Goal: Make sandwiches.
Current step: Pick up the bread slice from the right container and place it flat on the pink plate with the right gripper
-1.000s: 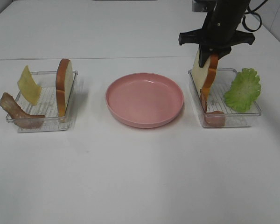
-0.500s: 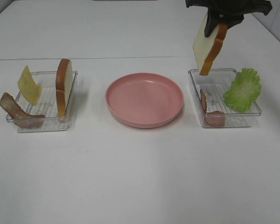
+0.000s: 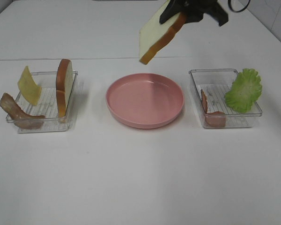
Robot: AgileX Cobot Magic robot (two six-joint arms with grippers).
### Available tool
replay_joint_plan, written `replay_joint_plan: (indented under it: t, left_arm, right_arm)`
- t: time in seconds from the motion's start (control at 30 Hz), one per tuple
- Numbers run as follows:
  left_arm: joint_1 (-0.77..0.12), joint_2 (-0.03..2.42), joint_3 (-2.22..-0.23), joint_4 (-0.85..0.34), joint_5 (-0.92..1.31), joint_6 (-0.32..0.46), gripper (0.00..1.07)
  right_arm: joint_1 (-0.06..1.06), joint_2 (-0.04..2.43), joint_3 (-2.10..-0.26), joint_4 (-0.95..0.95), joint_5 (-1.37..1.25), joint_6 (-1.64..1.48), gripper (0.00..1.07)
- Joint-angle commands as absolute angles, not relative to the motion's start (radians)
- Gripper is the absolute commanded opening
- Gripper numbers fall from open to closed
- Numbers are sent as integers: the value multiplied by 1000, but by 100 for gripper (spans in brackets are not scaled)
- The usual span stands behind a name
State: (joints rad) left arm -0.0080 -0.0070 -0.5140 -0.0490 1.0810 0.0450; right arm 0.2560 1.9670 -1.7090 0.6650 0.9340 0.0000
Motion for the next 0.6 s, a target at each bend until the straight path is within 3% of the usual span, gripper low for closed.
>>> replay_joint_plan:
  t: [0.03, 0.1, 0.6]
  left_arm:
    - [-13, -18, -514, -55, 1075, 42, 100]
    - [-13, -18, -514, -55, 1075, 42, 100]
    - [-13, -18, -514, -55, 1075, 42, 100]
  right_arm:
    - [265, 1968, -1664, 742, 893, -59, 0]
    - [275, 2008, -1608, 846, 854, -121, 0]
    - [310, 2194, -1610, 892, 734, -118, 0]
